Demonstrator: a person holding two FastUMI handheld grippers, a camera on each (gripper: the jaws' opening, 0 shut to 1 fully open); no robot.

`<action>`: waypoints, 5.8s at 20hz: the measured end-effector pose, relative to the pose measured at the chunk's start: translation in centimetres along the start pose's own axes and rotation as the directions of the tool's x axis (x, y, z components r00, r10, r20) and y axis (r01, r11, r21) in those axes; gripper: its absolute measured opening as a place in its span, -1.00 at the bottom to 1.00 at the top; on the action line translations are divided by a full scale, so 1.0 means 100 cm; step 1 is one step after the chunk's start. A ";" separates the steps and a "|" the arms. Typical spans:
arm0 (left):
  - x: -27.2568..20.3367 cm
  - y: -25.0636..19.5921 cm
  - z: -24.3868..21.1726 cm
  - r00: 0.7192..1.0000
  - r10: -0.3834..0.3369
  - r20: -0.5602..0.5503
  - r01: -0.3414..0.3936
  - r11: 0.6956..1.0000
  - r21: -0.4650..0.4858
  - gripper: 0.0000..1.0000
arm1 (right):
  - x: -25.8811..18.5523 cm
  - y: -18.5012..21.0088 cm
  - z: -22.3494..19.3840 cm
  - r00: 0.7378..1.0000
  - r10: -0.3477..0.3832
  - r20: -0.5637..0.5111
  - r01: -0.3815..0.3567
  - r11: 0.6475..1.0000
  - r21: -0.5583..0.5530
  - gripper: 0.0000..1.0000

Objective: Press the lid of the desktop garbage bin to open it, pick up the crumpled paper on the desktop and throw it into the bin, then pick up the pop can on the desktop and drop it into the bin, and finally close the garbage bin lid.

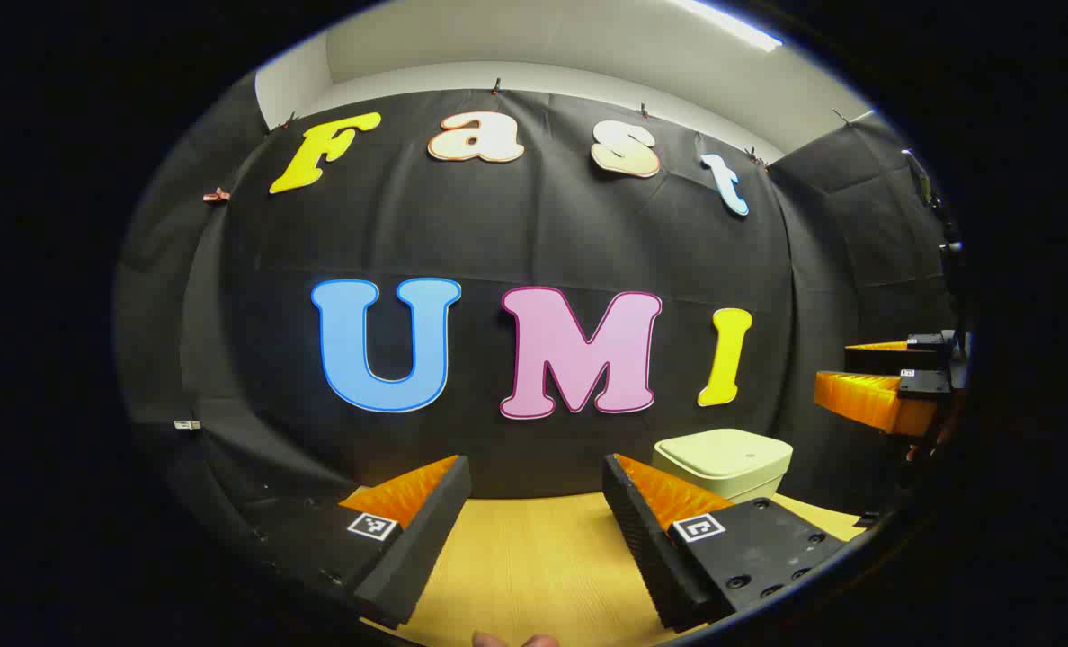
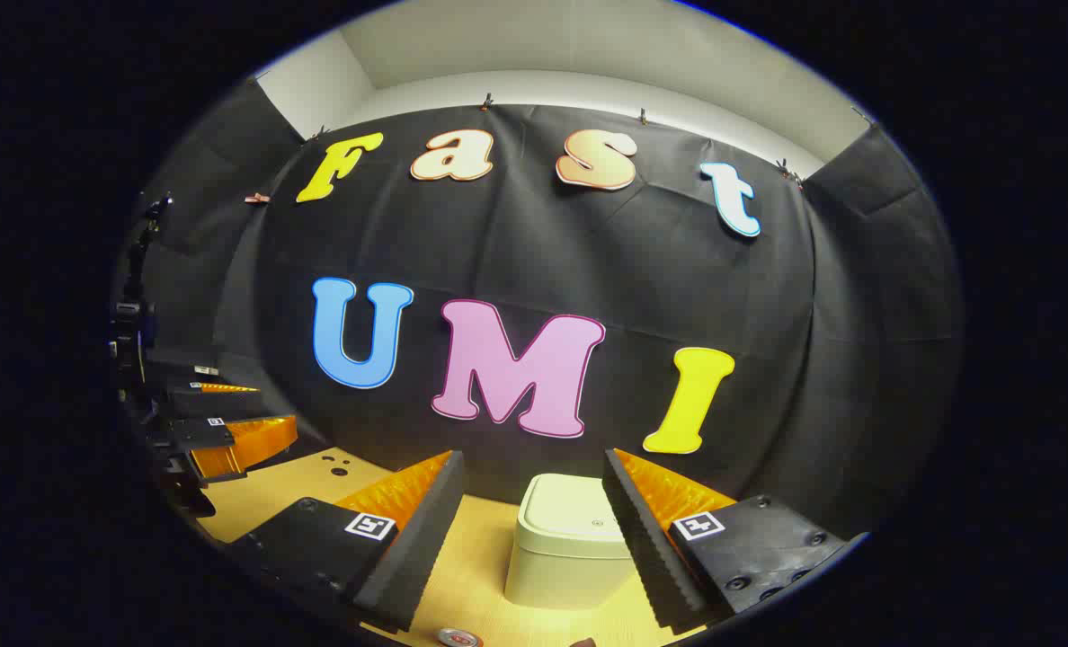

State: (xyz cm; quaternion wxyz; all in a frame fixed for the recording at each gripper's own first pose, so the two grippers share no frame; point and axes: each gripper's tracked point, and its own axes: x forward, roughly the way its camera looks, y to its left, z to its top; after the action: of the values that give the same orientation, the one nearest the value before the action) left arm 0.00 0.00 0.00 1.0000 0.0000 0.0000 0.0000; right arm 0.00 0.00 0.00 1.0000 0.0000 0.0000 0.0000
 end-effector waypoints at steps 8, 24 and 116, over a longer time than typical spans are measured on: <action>-0.005 -0.004 0.004 0.999 0.039 -0.009 -0.038 0.999 0.027 0.90 | 0.005 -0.011 -0.007 1.000 0.031 -0.002 -0.031 0.999 0.018 0.92; -0.002 -0.005 -0.001 0.996 0.086 -0.004 -0.085 0.996 0.031 0.90 | 0.014 -0.007 -0.015 0.995 0.096 -0.033 -0.096 0.995 0.010 -0.85; -0.002 0.007 -0.045 0.991 0.106 -0.078 -0.107 0.994 -0.008 0.91 | 0.087 -0.027 0.006 0.966 0.257 0.012 -0.257 0.966 0.032 0.78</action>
State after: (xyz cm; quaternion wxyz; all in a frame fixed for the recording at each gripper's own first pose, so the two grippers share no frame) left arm -0.17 0.70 -4.53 0.9978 -0.0062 0.0386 0.0534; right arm 8.66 -2.72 0.56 0.9914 0.0164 -0.0040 0.1297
